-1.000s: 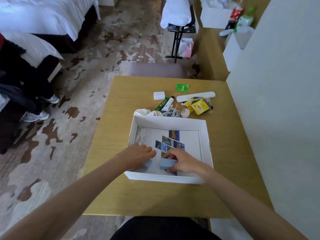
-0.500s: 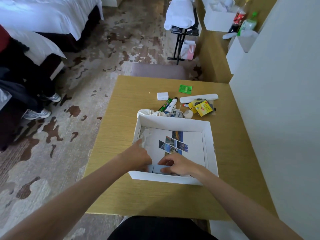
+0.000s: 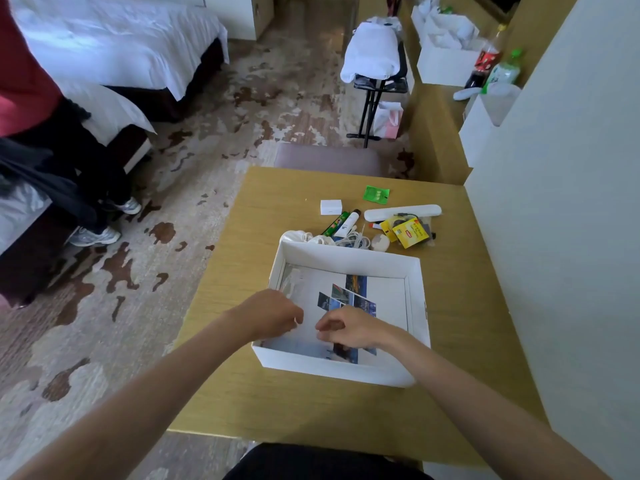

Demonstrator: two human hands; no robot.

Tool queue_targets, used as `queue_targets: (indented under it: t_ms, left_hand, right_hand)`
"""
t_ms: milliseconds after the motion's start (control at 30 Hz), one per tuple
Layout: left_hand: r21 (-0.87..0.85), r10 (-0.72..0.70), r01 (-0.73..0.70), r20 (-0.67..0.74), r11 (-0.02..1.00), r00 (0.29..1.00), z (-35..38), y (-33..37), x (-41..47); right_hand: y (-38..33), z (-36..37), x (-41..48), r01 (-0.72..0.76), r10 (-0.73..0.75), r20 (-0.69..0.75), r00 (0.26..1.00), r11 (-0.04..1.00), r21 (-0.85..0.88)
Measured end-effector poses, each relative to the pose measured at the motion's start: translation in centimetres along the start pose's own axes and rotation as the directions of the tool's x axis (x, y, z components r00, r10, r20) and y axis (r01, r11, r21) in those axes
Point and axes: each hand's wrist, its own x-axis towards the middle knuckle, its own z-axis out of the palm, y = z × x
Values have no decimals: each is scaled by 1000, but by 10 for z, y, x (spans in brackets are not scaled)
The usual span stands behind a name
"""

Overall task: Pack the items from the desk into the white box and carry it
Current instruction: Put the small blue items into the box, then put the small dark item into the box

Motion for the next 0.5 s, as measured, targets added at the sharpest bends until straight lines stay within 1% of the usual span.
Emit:
queue_targets:
  t_ms: [100, 233, 300, 367, 433, 500]
  left_hand:
    - [-217, -104, 79, -107, 973, 989, -13, 4, 9]
    - [-411, -261, 142, -248, 901, 933, -32, 0, 28]
    - [-460, -319, 156, -302, 874, 899, -39, -5, 40]
    - [-523, -373, 158, -336, 837, 865, -48, -12, 52]
    - [-574, -399, 126, -379, 809, 835, -55, -20, 66]
    - [-602, -394, 76, -419, 795, 818, -60, -29, 83]
  right_hand:
    - [2, -32, -14, 32, -30, -175, 984, 999, 13]
    - [5, -75, -29, 126, -86, -378, 922, 989, 83]
    - [7, -93, -29, 146, -93, -435, 895, 985, 89]
    - [8, -107, -25, 124, -76, -473, 878, 990, 72]
    - [8, -121, -15, 95, -54, -523, 850, 994, 51]
    - [8, -134, -1, 60, -22, -557, 830, 997, 51]
